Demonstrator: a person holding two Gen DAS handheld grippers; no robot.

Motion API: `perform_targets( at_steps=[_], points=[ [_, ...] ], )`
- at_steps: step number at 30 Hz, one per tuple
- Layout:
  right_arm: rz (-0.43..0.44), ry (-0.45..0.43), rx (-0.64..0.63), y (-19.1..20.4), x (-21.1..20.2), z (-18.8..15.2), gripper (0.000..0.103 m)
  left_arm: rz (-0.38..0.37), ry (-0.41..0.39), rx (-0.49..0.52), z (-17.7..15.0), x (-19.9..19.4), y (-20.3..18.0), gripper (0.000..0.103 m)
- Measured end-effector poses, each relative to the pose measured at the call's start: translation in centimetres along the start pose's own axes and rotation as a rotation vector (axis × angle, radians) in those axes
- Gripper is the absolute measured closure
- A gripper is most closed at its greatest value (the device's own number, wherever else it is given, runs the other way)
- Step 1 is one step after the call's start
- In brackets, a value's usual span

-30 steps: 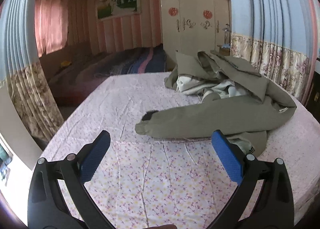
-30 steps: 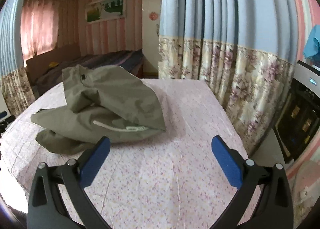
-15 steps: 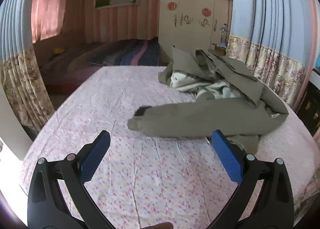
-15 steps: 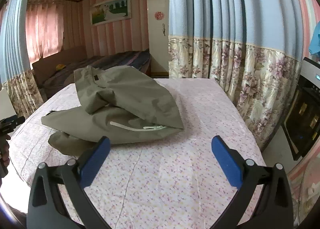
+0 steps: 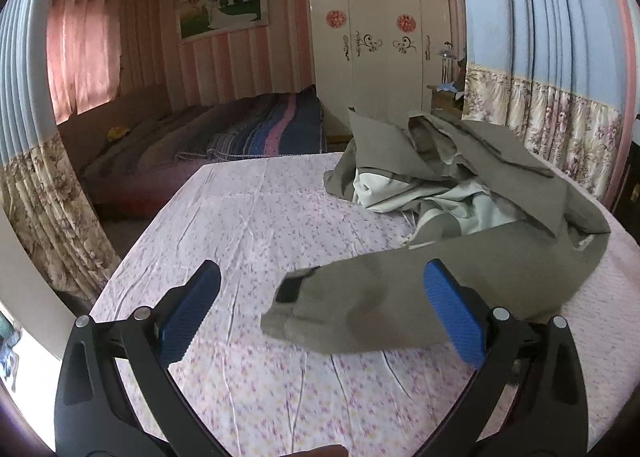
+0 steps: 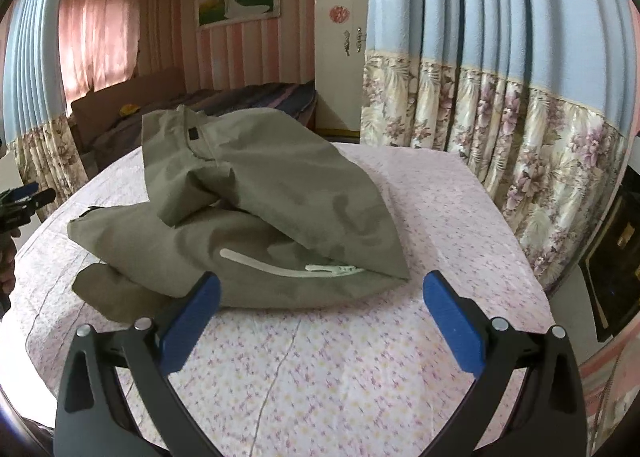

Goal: Fold large clothes

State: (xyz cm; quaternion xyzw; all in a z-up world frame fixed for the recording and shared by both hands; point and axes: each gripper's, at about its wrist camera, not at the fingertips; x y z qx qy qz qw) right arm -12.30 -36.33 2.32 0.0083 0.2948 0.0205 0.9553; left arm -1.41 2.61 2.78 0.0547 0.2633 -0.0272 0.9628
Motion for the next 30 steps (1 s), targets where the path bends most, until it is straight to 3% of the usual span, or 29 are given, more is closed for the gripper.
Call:
perform_targets(
  at_steps=[16, 23, 27, 28, 29, 30],
  points=[
    [-0.030, 0.051, -0.061, 0.6, 7.5, 2.0, 0.002, -0.027, 0.018, 0.026, 2.4, 6.1, -0.7, 0.003],
    [-0.008, 0.089, -0.114, 1.3, 11.8, 3.1, 0.002, -0.037, 0.018, 0.052, 3.9, 8.3, -1.6, 0.003],
    [0.019, 0.067, -0.144, 2.0, 13.2, 4.1, 0.003, -0.042, 0.016, 0.063, 5.0, 9.4, -2.2, 0.003],
    [0.024, 0.063, -0.145, 2.0, 13.4, 4.4, 0.022, -0.042, 0.016, 0.067, 5.4, 9.7, -2.4, 0.003],
    [0.034, 0.055, -0.147, 2.1, 13.6, 5.0, 0.055, -0.042, 0.013, 0.073, 5.8, 10.0, -2.6, 0.003],
    [0.035, 0.048, -0.144, 2.0, 13.7, 5.6, 0.070, -0.041, 0.011, 0.080, 6.1, 10.3, -2.6, 0.003]
  ],
)
Point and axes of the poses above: each gripper's, at about its wrist camera, not at the fingertips, and x roughly the way its jaws point, y to its left, z to its top, and after that the axes turned 3 degrees about z, right-handed
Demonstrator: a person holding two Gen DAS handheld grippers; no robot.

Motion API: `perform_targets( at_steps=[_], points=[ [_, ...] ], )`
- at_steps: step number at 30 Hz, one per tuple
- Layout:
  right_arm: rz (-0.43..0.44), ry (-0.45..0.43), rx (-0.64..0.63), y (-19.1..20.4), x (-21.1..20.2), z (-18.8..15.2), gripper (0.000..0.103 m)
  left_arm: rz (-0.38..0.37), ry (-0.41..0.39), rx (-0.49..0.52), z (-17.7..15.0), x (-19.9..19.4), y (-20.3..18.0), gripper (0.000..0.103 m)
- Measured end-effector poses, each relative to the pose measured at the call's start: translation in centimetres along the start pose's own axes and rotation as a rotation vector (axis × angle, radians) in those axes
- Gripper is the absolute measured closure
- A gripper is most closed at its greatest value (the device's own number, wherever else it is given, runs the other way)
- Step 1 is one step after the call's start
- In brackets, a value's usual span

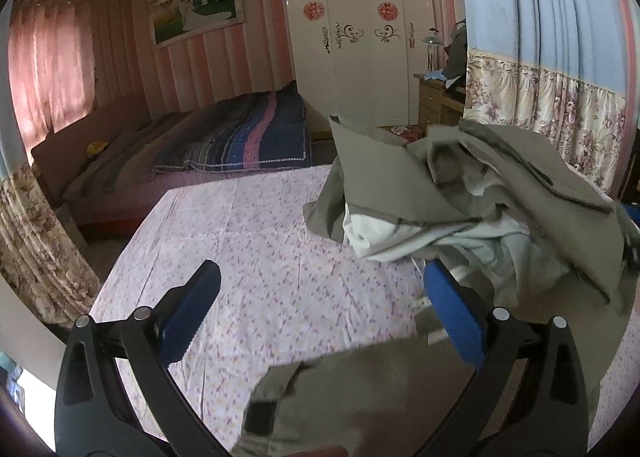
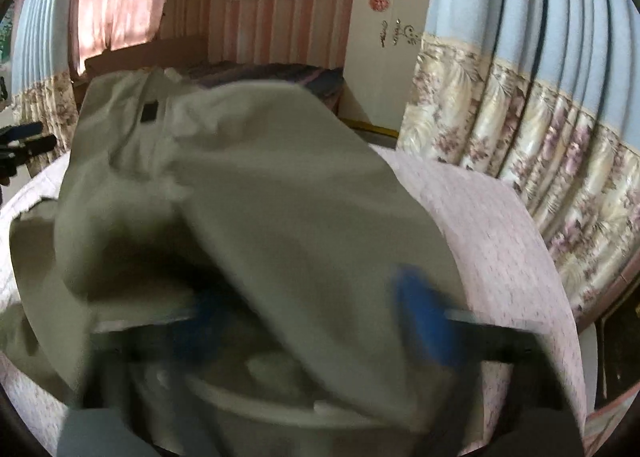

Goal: Fold large clothes

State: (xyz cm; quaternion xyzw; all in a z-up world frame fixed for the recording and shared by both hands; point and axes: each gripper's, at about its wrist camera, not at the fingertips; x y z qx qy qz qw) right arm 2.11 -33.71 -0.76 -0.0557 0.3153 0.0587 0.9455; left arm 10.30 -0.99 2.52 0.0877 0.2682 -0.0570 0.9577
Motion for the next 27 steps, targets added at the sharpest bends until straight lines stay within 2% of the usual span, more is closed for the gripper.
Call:
perform_targets(
  at_steps=[1, 2, 11, 14, 18, 21, 22, 23, 24, 25, 26, 27],
  points=[
    [-0.013, -0.005, 0.008, -0.3, 0.2, 0.6, 0.086, 0.002, -0.002, 0.008, 0.3, 0.3, -0.1, 0.003],
    [-0.042, -0.013, 0.015, -0.6, 0.3, 1.5, 0.094, 0.006, -0.002, 0.015, 0.7, 0.5, -0.2, 0.003],
    [-0.074, -0.119, 0.101, -6.8, 0.2, 8.3, 0.097, -0.027, -0.028, 0.066, 5.0, 4.9, -1.6, 0.003],
    [-0.074, -0.133, 0.093, -8.1, 0.7, 10.1, 0.097, -0.085, -0.002, 0.075, 6.0, 7.2, -2.3, 0.003],
    [-0.076, -0.143, 0.067, -9.1, 1.5, 11.4, 0.097, -0.231, 0.023, 0.091, 6.9, 9.6, -4.2, 0.003],
    [-0.077, -0.147, 0.066, -9.6, 1.9, 11.7, 0.097, -0.238, 0.056, 0.145, 6.8, 12.1, -6.2, 0.003],
    [-0.072, -0.148, 0.071, -9.7, 1.9, 11.7, 0.097, -0.247, 0.062, 0.152, 6.9, 12.9, -6.7, 0.008],
    [-0.068, -0.150, 0.075, -9.8, 2.0, 11.7, 0.097, -0.255, 0.074, 0.155, 7.0, 13.7, -7.0, 0.033],
    [-0.064, -0.152, 0.074, -10.1, 2.2, 11.7, 0.097, -0.268, 0.083, 0.151, 7.2, 14.5, -7.2, 0.049],
    [-0.059, -0.151, 0.074, -10.2, 2.4, 11.8, 0.097, -0.257, 0.072, 0.142, 7.4, 14.6, -7.1, 0.059],
    [-0.059, -0.150, 0.074, -10.2, 2.4, 11.8, 0.097, -0.220, 0.046, 0.124, 7.9, 14.5, -6.8, 0.082],
    [-0.069, -0.154, 0.073, -10.5, 2.6, 11.9, 0.097, -0.197, 0.027, 0.104, 8.3, 14.2, -6.2, 0.095]
  ],
)
Point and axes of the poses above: each gripper's, at about its wrist camera, not at the fingertips, and x roughly the way its jaws point, y to its left, z to its top, and after that the axes turned 3 degrees about z, right-handed
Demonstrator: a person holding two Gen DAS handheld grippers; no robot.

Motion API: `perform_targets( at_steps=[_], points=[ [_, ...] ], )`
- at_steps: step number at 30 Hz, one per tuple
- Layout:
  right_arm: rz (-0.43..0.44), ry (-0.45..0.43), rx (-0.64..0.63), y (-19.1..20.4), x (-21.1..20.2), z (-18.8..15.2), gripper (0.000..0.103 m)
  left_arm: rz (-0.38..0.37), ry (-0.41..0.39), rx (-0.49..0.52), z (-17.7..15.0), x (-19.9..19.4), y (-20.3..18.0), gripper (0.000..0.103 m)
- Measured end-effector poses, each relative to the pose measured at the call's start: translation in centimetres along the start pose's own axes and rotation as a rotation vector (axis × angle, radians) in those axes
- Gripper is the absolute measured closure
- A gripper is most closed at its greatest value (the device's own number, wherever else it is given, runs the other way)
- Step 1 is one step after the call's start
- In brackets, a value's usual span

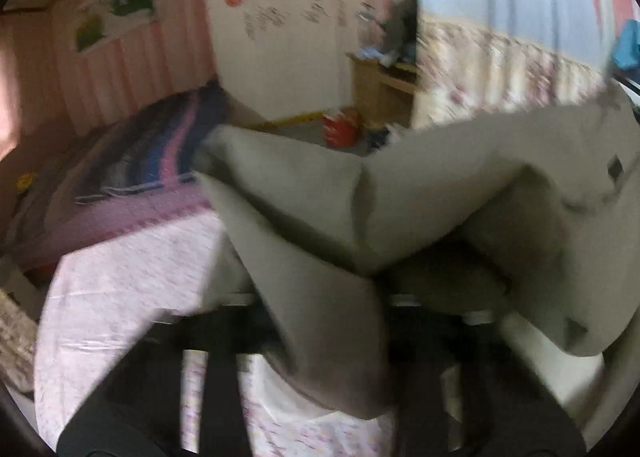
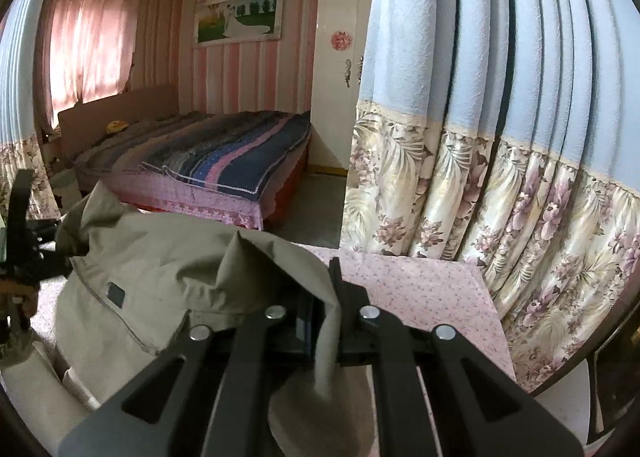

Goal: Fold large clothes

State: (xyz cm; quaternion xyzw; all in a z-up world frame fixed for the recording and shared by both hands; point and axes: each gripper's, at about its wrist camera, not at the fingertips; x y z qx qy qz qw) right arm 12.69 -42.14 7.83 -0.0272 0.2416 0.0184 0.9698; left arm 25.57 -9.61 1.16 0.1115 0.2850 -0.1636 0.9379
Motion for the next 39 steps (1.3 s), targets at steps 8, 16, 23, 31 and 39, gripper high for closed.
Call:
perform_targets(
  at_steps=[8, 16, 23, 31, 39],
  points=[
    [-0.001, -0.122, 0.068, -4.1, -0.1, 5.1, 0.098, 0.156, -0.208, -0.072, 2.9, -10.1, 4.5, 0.101],
    [0.048, -0.117, 0.057, -5.0, 5.2, 12.0, 0.093, 0.293, -0.262, -0.075, 6.4, -13.7, 5.9, 0.100],
    [-0.101, 0.072, 0.089, -5.2, 15.2, 10.1, 0.021, 0.396, -0.061, -0.115, 5.9, -1.2, 9.5, 0.050],
    [-0.197, -0.038, 0.066, -5.9, 9.5, 8.4, 0.005, 0.357, -0.130, -0.172, 4.0, -5.0, 9.9, 0.004],
    [-0.091, 0.030, 0.093, -2.8, -1.1, 0.6, 0.003, 0.240, -0.053, -0.123, -3.5, -11.2, 5.9, 0.003]
  ],
)
Point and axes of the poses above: each gripper's, at about its wrist camera, not at the fingertips, and x roughly the way its jaws point, y to its left, z to its top, and after that the axes turned 3 degrees about z, right-handed
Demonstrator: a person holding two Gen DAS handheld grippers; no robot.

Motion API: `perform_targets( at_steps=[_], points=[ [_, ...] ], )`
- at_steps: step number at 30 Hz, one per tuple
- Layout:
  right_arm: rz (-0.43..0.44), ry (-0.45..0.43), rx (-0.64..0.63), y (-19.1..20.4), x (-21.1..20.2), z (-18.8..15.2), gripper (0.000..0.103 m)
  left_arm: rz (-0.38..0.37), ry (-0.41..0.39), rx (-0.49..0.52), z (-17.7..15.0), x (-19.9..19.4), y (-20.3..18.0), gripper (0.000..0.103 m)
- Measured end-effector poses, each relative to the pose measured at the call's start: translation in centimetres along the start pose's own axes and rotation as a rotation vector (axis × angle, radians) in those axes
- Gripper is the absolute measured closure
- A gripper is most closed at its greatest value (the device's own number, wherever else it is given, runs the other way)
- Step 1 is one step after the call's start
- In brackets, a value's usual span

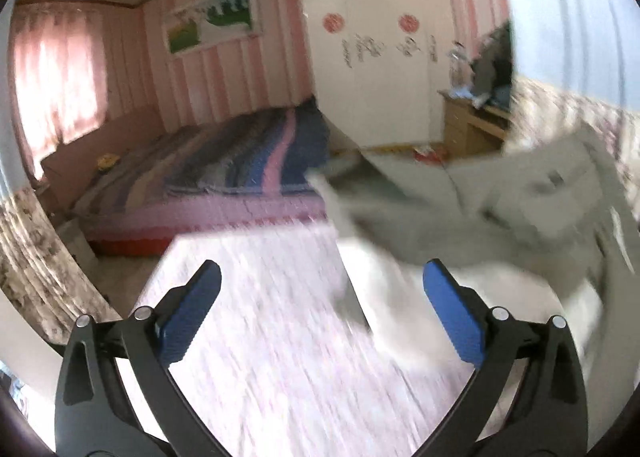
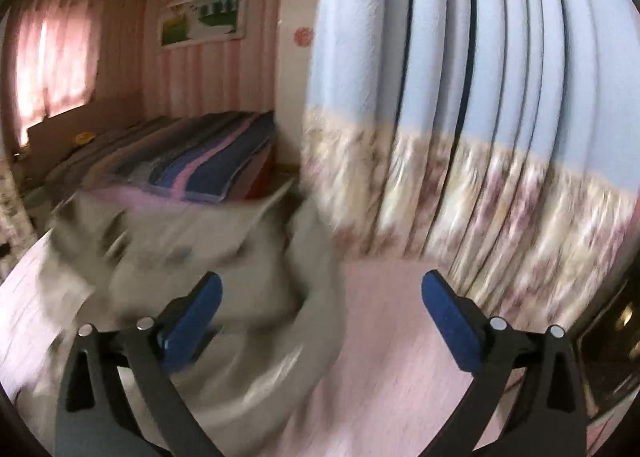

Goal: Fold large clothes

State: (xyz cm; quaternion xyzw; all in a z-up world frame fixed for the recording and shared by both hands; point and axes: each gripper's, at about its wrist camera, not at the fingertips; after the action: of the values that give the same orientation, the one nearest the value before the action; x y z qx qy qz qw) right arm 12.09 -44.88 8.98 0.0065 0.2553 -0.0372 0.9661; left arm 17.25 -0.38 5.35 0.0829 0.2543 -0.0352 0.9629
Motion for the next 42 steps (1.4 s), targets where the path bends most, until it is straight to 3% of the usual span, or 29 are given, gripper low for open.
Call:
perform_targets(
  at_steps=[9, 13, 18, 20, 21, 23, 24, 26, 28, 32, 37, 39, 42],
  points=[
    [0.212, 0.088, 0.053, 8.4, -9.5, -13.8, 0.003, -0.123, 0.054, -0.002, -9.6, -9.4, -2.7, 0.003],
    [0.295, 0.120, -0.023, 12.8, -12.2, -17.8, 0.003, -0.131, 0.052, -0.045, -12.7, -13.1, -1.9, 0.003],
    [0.312, 0.207, -0.093, 17.0, -13.1, -22.1, 0.003, -0.129, 0.076, -0.099, -15.3, -16.3, -0.6, 0.003],
    [0.260, 0.214, -0.114, 17.9, -12.7, -23.1, 0.004, -0.127, 0.075, -0.103, -16.2, -17.5, -0.3, 0.003],
    [0.239, 0.225, -0.114, 18.0, -12.2, -23.3, 0.007, -0.126, 0.074, -0.108, -16.6, -18.0, -0.1, 0.003],
    [0.216, 0.239, -0.078, 17.6, -11.1, -23.5, 0.035, -0.130, 0.074, -0.126, -17.4, -18.8, 0.1, 0.003],
    [0.217, 0.246, -0.063, 17.5, -10.8, -23.5, 0.042, -0.124, 0.072, -0.134, -17.9, -19.3, 0.3, 0.003],
    [0.210, 0.252, -0.052, 17.4, -10.3, -23.4, 0.081, -0.109, 0.072, -0.148, -18.3, -19.6, 0.4, 0.003],
    [0.203, 0.243, -0.059, 17.5, -10.4, -23.2, 0.092, -0.096, 0.086, -0.153, -18.8, -19.5, 0.5, 0.003],
    [0.196, 0.169, -0.065, 16.9, -12.4, -21.8, 0.097, -0.072, 0.108, -0.156, -19.1, -19.1, 0.7, 0.003],
    [0.175, 0.034, -0.009, 12.1, -17.5, -18.6, 0.098, -0.058, 0.096, -0.147, -18.0, -19.2, 0.9, 0.003],
    [0.119, -0.027, 0.038, 8.4, -19.9, -17.5, 0.099, -0.057, 0.083, -0.140, -17.4, -19.3, 0.9, 0.003],
    [-0.069, -0.081, 0.104, 2.1, -21.1, -17.3, 0.099, -0.052, 0.061, -0.132, -16.3, -19.4, 0.8, 0.003]
  ],
)
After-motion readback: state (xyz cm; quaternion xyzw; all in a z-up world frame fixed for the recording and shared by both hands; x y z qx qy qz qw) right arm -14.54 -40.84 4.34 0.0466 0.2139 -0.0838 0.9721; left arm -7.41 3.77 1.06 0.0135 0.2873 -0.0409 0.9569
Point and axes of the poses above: each gripper's, at about its wrist camera, not at the fingertips, and x roughly the way its jaws point, y to its left, z to its top, and after that the axes turned 3 degrees about z, right-handed
